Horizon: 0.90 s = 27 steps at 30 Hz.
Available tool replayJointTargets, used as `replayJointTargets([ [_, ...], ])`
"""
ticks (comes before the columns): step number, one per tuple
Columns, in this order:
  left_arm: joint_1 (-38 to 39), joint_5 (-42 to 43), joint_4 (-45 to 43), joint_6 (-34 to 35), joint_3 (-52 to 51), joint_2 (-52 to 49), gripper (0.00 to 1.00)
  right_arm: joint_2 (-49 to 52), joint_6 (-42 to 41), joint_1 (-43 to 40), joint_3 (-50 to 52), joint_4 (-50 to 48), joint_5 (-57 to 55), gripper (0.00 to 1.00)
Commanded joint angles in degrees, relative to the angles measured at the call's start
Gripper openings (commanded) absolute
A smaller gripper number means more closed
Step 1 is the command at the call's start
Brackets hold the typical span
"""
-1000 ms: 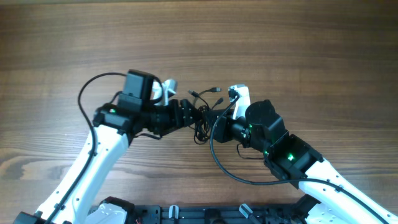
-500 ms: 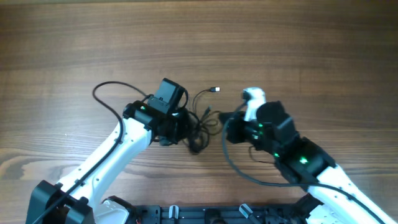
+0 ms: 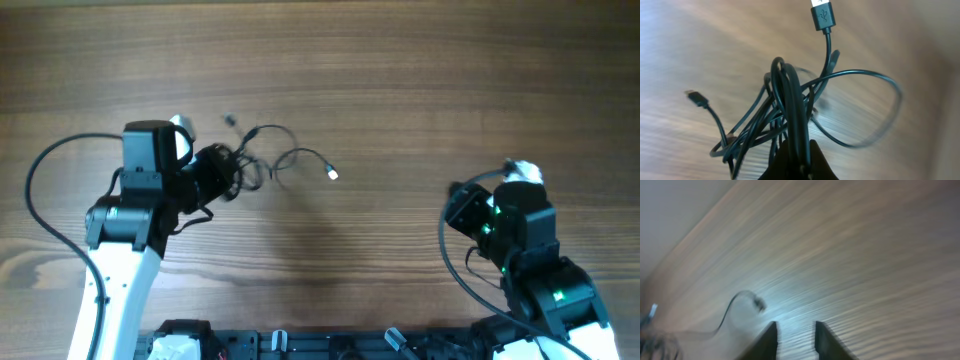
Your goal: Untangle cables
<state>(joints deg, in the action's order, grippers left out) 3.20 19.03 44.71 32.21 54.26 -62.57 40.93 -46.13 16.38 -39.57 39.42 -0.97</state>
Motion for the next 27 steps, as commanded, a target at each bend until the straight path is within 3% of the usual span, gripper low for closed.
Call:
replayJointTargets([
  [1, 0.0, 17.2, -2.9, -6.4, 0.0, 2.2, 0.04, 3.7, 15.3, -0.1, -0.5, -4.8, 22.3, 0.45],
  [2, 0.0, 18.8, -3.4, -6.3, 0.0, 2.2, 0.04, 5.4, 19.3, -0.1, -0.5, -6.9, 29.7, 0.50],
  [5, 0.0, 20.6, -3.8, -6.3, 0.0, 2.1, 0.04, 10.5, 27.3, 0.0, -0.5, -13.6, 50.4, 0.52],
  [8, 0.0, 21.1, -3.8, -5.9, 0.0, 2.1, 0.04, 15.5, 31.7, 1.5, -0.5, -20.3, 61.1, 0.52],
  [14, 0.0, 21.6, -3.5, 2.3, 0.0, 2.1, 0.04, 22.5, 32.5, 9.9, -0.5, -33.1, 63.4, 0.51],
  [17, 0.0, 21.2, -1.9, 13.9, 0.0, 2.1, 0.04, 23.0, 32.2, 14.1, -0.5, -38.1, 60.0, 0.51],
  [19, 0.0, 21.0, -1.7, 18.8, 0.0, 2.0, 0.04, 23.0, 24.4, 15.6, -0.5, -38.3, 50.5, 0.41],
  [21, 0.0, 21.0, -2.3, 18.1, 0.0, 2.0, 0.04, 23.4, 8.7, 15.9, -0.5, -37.2, 43.2, 0.18],
  [22, 0.1, 21.6, -2.8, 15.7, 0.0, 2.0, 0.04, 24.0, -1.0, 15.9, -0.4, -36.8, 42.1, 0.14],
  [24, 0.1, 23.4, -3.3, 10.0, 0.0, 2.0, 0.04, 25.7, -11.6, 15.9, -0.4, -38.6, 43.5, 0.14],
  [27, 0.1, 26.9, -3.4, 5.2, 0.0, 2.0, 0.04, 28.3, -12.8, 15.9, -0.4, -42.3, 44.5, 0.21],
])
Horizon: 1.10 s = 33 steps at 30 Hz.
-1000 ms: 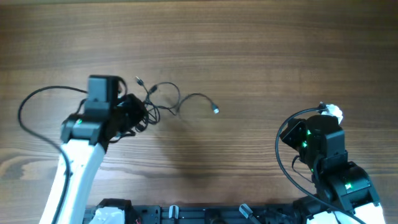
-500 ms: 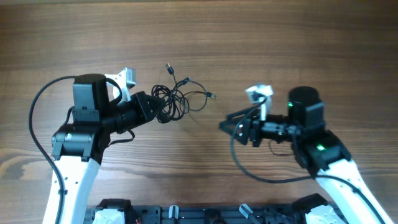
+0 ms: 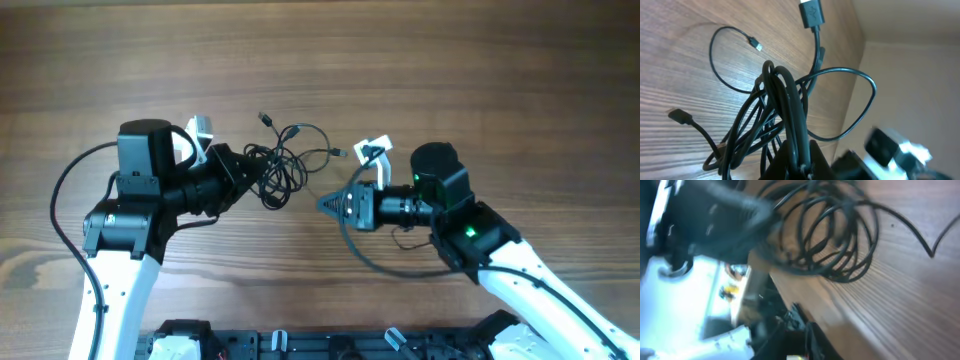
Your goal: Untangle cables
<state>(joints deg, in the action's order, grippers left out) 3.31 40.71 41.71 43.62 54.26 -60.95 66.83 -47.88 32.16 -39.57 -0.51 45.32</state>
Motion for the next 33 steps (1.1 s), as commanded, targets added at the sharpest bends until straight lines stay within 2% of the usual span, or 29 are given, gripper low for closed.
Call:
replayJointTargets([
  [1, 0.0, 6.1, -0.4, -6.7, 0.0, 0.4, 0.04, 3.2, -11.7, 0.1, -0.4, -3.2, -1.8, 0.22],
  [6, 0.0, 7.5, -0.4, -7.3, 0.0, 0.4, 0.04, 7.8, -16.8, 0.2, -0.4, -6.2, -1.5, 0.20],
  [12, 2.7, 6.8, -0.4, -7.5, 0.0, 0.4, 0.04, 9.4, -16.7, 0.2, -0.4, -10.8, -0.7, 0.18],
  [17, 4.8, 6.6, -1.8, -7.9, 0.0, 0.4, 0.04, 9.4, -16.3, 0.2, -0.4, -10.6, -0.7, 0.16],
  [19, 5.3, 6.6, -2.2, -7.8, 0.0, 0.4, 0.04, 9.4, -12.4, 0.2, -0.4, -10.2, -1.6, 0.04],
  [21, 5.4, 6.7, -2.6, -7.8, 0.0, 0.4, 0.04, 9.4, -8.5, 0.2, -0.4, -5.2, -7.1, 0.05],
  [23, 5.4, 8.4, -3.4, -7.8, 0.0, 0.4, 0.04, 9.4, -4.0, 0.2, -0.4, 3.1, -18.7, 0.05],
  [27, 5.4, 8.7, -2.5, -7.9, 0.0, 0.4, 0.05, 8.5, -6.7, -0.3, -0.5, 17.1, -40.0, 0.05],
  [30, 5.4, 2.8, 0.9, -7.9, 0.0, 0.4, 0.06, 5.5, -7.4, -1.3, -0.5, 24.9, -46.2, 0.05],
  [33, 5.4, -3.6, 3.6, -7.9, 0.0, 0.4, 0.06, 2.2, -5.7, -1.5, -0.5, 27.0, -47.5, 0.04],
])
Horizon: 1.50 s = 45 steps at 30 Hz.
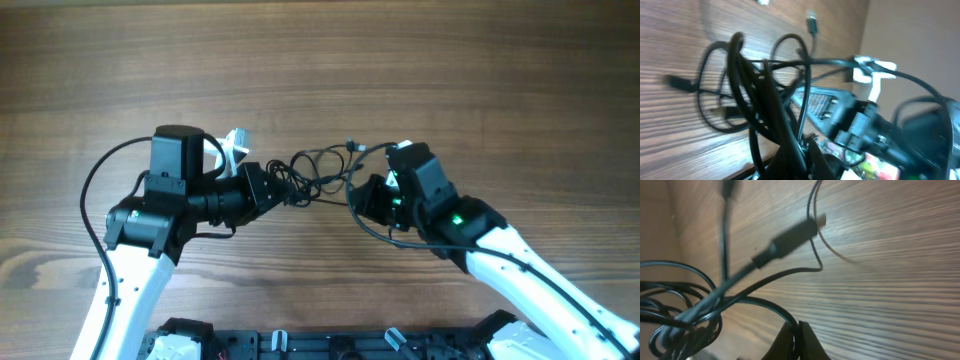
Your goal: Untangle cables
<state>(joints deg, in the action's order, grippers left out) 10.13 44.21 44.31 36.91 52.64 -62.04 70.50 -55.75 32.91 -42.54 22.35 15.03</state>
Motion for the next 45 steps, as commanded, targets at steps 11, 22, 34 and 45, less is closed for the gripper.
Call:
replayJointTargets([
  [11, -1.4, -14.3, 5.0, -0.4, 1.6, 1.5, 0.75, -16.2, 4.2, -2.2, 2.5, 3.3, -14.3, 0.05],
  [22, -1.3, -14.0, 5.0, 1.9, 1.6, 1.5, 0.81, -14.7, 22.9, -2.2, 2.5, -24.5, 17.3, 0.05],
  [34, -1.2, -4.2, 1.9, -10.8, 1.6, 1.5, 0.83, -9.1, 30.3, -2.2, 2.5, -27.9, 30.1, 0.05],
  [45, -1.2, -4.7, 2.1, -9.2, 1.6, 1.3, 0.85, -8.1, 13.1, -2.2, 2.5, -31.0, 17.8, 0.05],
])
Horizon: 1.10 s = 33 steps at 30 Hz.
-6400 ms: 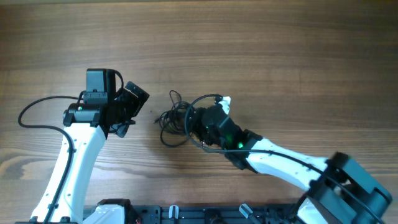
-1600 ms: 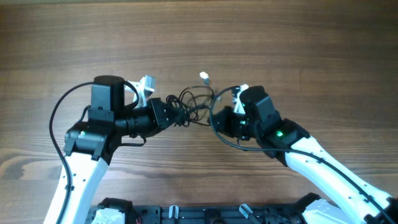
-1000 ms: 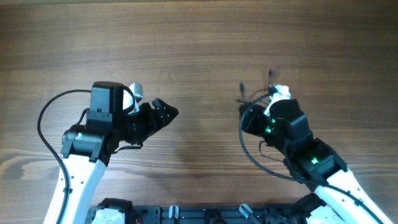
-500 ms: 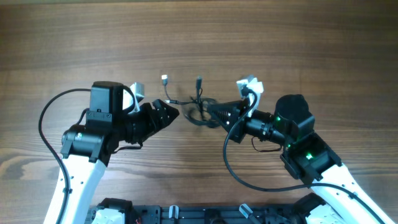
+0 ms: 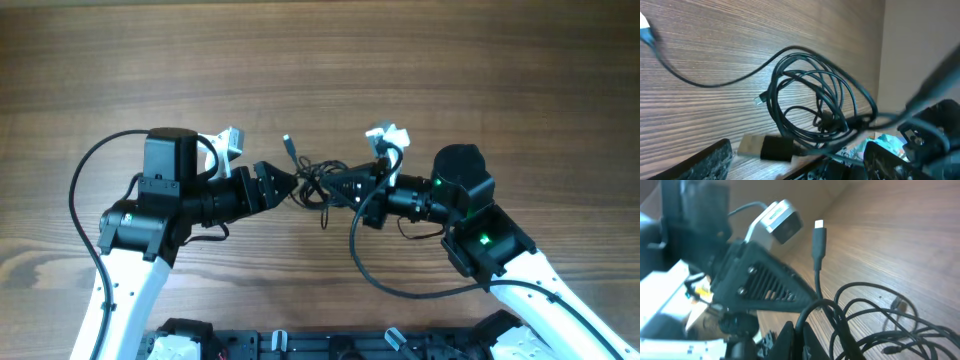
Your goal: Untangle cables
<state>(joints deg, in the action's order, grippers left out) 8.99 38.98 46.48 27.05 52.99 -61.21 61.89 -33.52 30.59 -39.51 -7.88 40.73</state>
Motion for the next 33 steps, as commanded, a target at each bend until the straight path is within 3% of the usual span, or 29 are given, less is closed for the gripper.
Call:
replayJointTargets([
  [1, -0.1, -1.1, 0.3, 4.0, 1.3, 0.2, 0.85, 0.5, -12.3, 0.1, -0.6, -0.9, -10.5, 0.04],
  [3, -0.1, -4.8, 1.5, 11.1, 1.3, -0.4, 0.79, 0.5, -14.7, 0.1, -0.6, -2.0, -12.1, 0.05],
  [6, -0.1, -6.3, 2.7, 17.5, 1.3, -1.7, 0.59, 0.5, -14.6, 0.1, -0.6, -3.9, -12.0, 0.04],
  [8, -0.1, -6.3, 2.6, 21.3, 1.3, -3.3, 0.58, 0.5, -14.4, 0.1, -0.6, -3.8, -11.7, 0.05],
  [13, -0.1, -5.3, -1.7, 21.9, 1.3, -7.5, 0.53, 0.5, -14.0, 0.1, -0.6, -3.6, -10.6, 0.05],
  [17, -0.1, 0.1, -7.2, 21.9, 1.3, -11.5, 0.52, 0.5, -12.8, 0.1, -0.6, -3.1, -10.2, 0.05],
  [25, 1.6, 1.0, -3.9, 24.5, 1.3, -13.5, 0.32, 0.5, -12.8, 0.1, -0.6, -3.0, -10.3, 0.05],
  [30, 6.3, 0.7, -1.4, 27.9, 1.3, -13.5, 0.41, 0.5, -13.0, 0.1, -0.6, -3.0, -10.5, 0.05],
  [33, 9.6, -2.8, -0.3, 36.0, 1.2, -13.7, 0.52, 0.5, -13.2, 0.1, -0.6, -3.0, -10.5, 0.05],
])
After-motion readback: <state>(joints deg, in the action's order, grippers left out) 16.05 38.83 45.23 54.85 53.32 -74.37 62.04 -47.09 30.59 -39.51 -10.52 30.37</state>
